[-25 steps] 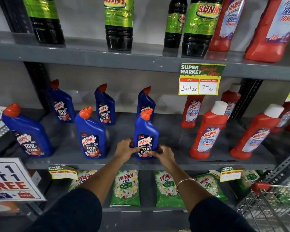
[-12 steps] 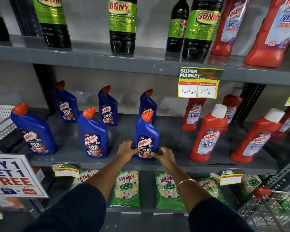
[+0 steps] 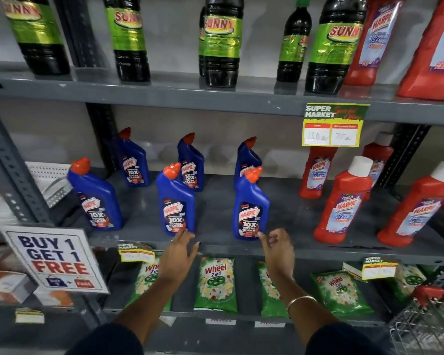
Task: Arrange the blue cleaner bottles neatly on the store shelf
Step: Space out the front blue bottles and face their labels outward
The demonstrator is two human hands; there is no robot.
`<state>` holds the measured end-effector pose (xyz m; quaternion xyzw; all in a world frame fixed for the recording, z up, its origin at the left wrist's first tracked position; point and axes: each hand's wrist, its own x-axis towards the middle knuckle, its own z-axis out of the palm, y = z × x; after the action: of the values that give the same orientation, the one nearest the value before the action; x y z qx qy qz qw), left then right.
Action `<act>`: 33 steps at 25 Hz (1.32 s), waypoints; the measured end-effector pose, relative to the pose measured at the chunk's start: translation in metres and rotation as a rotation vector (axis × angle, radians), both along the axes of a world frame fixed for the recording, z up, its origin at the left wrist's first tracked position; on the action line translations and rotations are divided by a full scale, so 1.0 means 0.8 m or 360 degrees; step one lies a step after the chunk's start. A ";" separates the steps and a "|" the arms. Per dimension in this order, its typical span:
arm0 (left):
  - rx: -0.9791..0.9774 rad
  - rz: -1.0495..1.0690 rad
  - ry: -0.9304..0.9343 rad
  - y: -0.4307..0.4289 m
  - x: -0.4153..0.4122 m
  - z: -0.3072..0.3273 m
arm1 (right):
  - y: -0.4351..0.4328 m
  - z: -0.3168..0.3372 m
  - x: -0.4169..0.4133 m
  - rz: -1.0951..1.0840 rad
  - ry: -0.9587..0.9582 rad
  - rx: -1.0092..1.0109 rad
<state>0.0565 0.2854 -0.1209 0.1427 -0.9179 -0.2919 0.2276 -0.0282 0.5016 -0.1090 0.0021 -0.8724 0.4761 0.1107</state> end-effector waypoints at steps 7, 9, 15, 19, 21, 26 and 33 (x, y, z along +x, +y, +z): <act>0.0347 0.0456 0.0418 -0.181 0.081 0.027 | -0.219 -0.003 0.092 0.0656 -0.0033 0.0328; 0.0499 0.0442 0.0465 -0.241 0.089 0.037 | -0.296 0.004 0.111 0.0783 -0.0092 0.0340; 0.0660 0.0041 -0.0028 -0.361 0.060 0.068 | -0.409 0.031 0.099 0.0589 -0.0367 -0.0203; 0.0744 -0.0079 -0.0194 -0.380 0.042 0.070 | -0.440 0.023 0.079 0.0661 -0.0562 -0.0370; 0.0742 -0.0104 -0.0216 -0.383 0.038 0.070 | -0.452 0.018 0.078 0.0693 -0.0547 -0.0376; 0.0658 -0.0090 -0.0229 -0.387 0.033 0.076 | -0.464 0.021 0.078 0.0582 -0.0461 -0.0205; 0.0659 -0.0141 -0.0255 -0.383 0.043 0.085 | -0.458 0.022 0.089 0.0578 -0.0422 -0.0131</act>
<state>0.0910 -0.0211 -0.0533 0.1685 -0.8590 -0.4714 0.1069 0.0430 0.1348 -0.0912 0.0921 -0.8444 0.5197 -0.0923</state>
